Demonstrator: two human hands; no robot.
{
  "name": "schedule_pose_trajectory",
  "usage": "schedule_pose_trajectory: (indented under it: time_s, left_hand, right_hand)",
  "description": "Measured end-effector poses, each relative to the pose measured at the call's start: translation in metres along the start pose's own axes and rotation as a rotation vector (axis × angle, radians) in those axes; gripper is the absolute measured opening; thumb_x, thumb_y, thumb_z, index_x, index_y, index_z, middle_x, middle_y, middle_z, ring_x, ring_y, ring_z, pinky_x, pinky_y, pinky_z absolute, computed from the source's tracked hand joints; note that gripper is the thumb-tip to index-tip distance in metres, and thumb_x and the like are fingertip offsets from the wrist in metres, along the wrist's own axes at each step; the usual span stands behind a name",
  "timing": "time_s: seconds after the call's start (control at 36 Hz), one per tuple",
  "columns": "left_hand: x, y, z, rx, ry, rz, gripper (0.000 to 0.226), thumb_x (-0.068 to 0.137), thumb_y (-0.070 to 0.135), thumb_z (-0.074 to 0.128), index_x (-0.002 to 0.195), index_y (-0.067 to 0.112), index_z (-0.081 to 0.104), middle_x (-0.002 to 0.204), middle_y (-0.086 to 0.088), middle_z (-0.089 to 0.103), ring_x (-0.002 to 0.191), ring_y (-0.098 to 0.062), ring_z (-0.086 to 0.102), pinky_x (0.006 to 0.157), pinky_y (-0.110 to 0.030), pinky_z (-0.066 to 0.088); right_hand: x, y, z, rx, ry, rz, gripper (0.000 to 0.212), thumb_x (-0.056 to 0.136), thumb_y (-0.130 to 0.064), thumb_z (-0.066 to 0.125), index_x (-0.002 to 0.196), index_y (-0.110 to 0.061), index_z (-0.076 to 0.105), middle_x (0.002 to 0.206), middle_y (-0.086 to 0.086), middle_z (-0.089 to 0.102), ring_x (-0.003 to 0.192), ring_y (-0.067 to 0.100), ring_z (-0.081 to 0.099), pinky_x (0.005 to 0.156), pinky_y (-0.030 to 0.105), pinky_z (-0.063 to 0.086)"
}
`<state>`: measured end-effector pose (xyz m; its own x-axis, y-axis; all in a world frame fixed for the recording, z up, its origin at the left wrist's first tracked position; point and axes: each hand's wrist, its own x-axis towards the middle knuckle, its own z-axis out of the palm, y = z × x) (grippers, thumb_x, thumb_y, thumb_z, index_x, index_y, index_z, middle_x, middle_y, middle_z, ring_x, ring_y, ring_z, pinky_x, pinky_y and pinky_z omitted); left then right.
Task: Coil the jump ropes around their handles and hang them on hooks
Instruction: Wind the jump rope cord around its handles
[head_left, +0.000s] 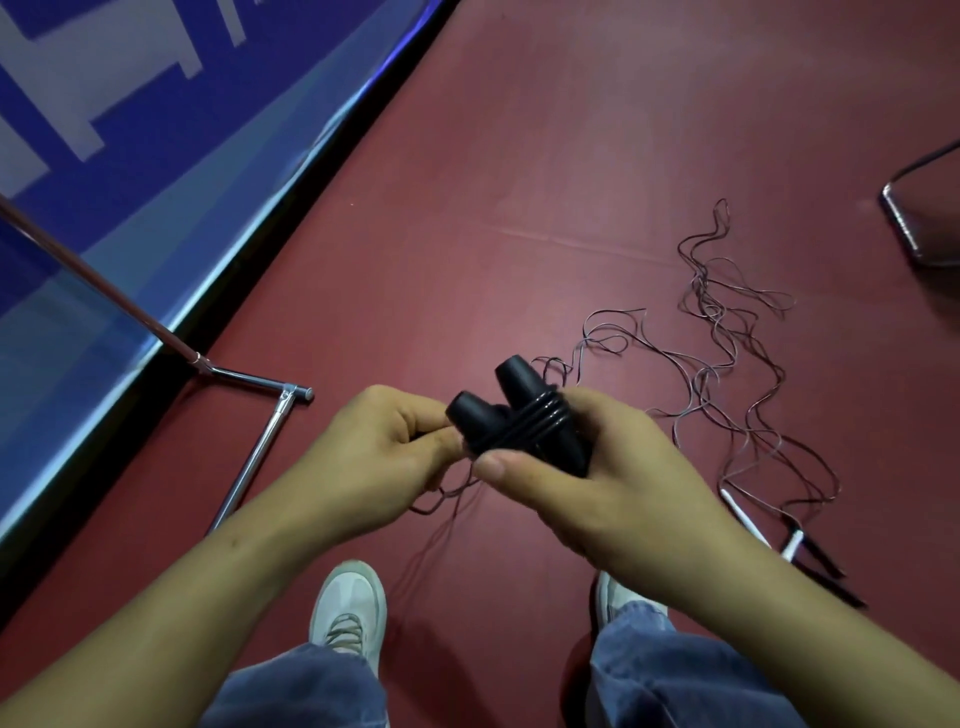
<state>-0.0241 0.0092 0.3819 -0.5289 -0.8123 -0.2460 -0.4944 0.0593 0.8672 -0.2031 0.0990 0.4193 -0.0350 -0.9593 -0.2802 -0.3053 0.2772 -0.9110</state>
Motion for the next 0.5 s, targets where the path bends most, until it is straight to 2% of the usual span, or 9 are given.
schedule_pose_trajectory:
  time_s: [0.06, 0.14, 0.19, 0.22, 0.28, 0.33, 0.36, 0.44, 0.5]
  left_hand:
    - [0.0, 0.0, 0.002, -0.006, -0.041, -0.028, 0.019, 0.078, 0.034, 0.062, 0.066, 0.023, 0.072, 0.058, -0.01, 0.058, 0.058, -0.018, 0.046, 0.058, -0.038, 0.038]
    - [0.0, -0.001, 0.001, -0.009, -0.096, -0.079, 0.04, 0.091, 0.007, 0.059, 0.058, 0.029, 0.066, 0.053, 0.005, 0.053, 0.056, -0.017, 0.041, 0.061, -0.033, 0.033]
    - [0.0, 0.0, 0.001, -0.049, -0.138, -0.081, 0.034, 0.089, 0.014, 0.06, 0.058, 0.028, 0.065, 0.054, 0.005, 0.056, 0.057, -0.019, 0.038, 0.061, -0.034, 0.031]
    - [-0.001, 0.002, 0.003, -0.079, -0.154, -0.07, 0.027, 0.088, 0.022, 0.06, 0.062, 0.029, 0.066, 0.055, 0.003, 0.059, 0.057, -0.019, 0.038, 0.059, -0.034, 0.03]
    - [-0.004, 0.005, 0.007, -0.151, -0.172, -0.03, 0.019, 0.095, 0.036, 0.058, 0.079, 0.031, 0.068, 0.059, -0.002, 0.066, 0.055, -0.021, 0.04, 0.055, -0.033, 0.031]
    - [-0.006, 0.005, 0.011, -0.177, -0.159, -0.013, 0.02, 0.103, 0.038, 0.055, 0.098, 0.021, 0.064, 0.065, -0.006, 0.071, 0.056, -0.024, 0.042, 0.055, -0.036, 0.034]
    - [-0.008, 0.006, 0.013, -0.157, -0.152, -0.006, 0.024, 0.104, 0.038, 0.053, 0.101, 0.016, 0.063, 0.068, -0.006, 0.073, 0.057, -0.025, 0.043, 0.056, -0.038, 0.036]
    - [-0.017, 0.01, 0.02, -0.129, -0.139, 0.032, 0.02, 0.106, 0.025, 0.05, 0.093, 0.022, 0.065, 0.071, -0.003, 0.074, 0.057, -0.021, 0.046, 0.057, -0.03, 0.038]
    - [-0.024, 0.016, 0.021, -0.091, -0.076, 0.096, 0.028, 0.104, 0.02, 0.053, 0.078, 0.022, 0.064, 0.066, 0.0, 0.07, 0.053, -0.008, 0.046, 0.054, -0.02, 0.039]
  right_hand:
    - [0.0, 0.004, -0.003, -0.232, 0.109, -0.017, 0.049, 0.066, -0.063, 0.084, 0.094, -0.028, 0.065, 0.064, -0.014, 0.062, 0.053, 0.004, 0.052, 0.052, 0.024, 0.043]
    - [-0.003, 0.006, -0.003, -0.27, 0.139, -0.046, 0.063, 0.058, -0.074, 0.078, 0.092, -0.023, 0.067, 0.07, -0.002, 0.064, 0.057, 0.011, 0.051, 0.057, 0.038, 0.05]
    - [-0.003, 0.004, -0.002, -0.25, 0.134, -0.098, 0.06, 0.059, -0.072, 0.077, 0.088, -0.02, 0.069, 0.069, 0.004, 0.063, 0.056, 0.01, 0.048, 0.055, 0.042, 0.049]
    - [-0.003, 0.003, -0.003, -0.196, 0.12, -0.115, 0.051, 0.064, -0.063, 0.082, 0.085, -0.018, 0.07, 0.065, 0.005, 0.063, 0.054, 0.008, 0.047, 0.052, 0.041, 0.049]
    - [-0.001, -0.001, -0.008, -0.044, 0.1, -0.128, 0.032, 0.074, -0.038, 0.088, 0.074, -0.013, 0.069, 0.051, 0.001, 0.058, 0.047, 0.006, 0.046, 0.045, 0.031, 0.042]
    - [0.001, -0.004, -0.011, 0.092, 0.104, -0.106, 0.029, 0.077, -0.028, 0.085, 0.071, -0.007, 0.067, 0.047, 0.001, 0.053, 0.042, 0.011, 0.043, 0.042, 0.024, 0.033]
    - [0.003, -0.004, -0.012, 0.163, 0.112, -0.08, 0.028, 0.079, -0.024, 0.083, 0.07, -0.005, 0.065, 0.048, 0.005, 0.051, 0.04, 0.014, 0.041, 0.041, 0.022, 0.031]
    - [0.005, -0.006, -0.016, 0.316, 0.14, -0.012, 0.029, 0.083, -0.021, 0.079, 0.062, -0.014, 0.059, 0.05, 0.012, 0.046, 0.04, 0.017, 0.034, 0.04, 0.021, 0.025]
    - [0.006, -0.006, -0.02, 0.318, 0.161, 0.008, 0.032, 0.083, -0.024, 0.078, 0.06, -0.016, 0.057, 0.051, 0.013, 0.047, 0.041, 0.017, 0.033, 0.04, 0.023, 0.024]
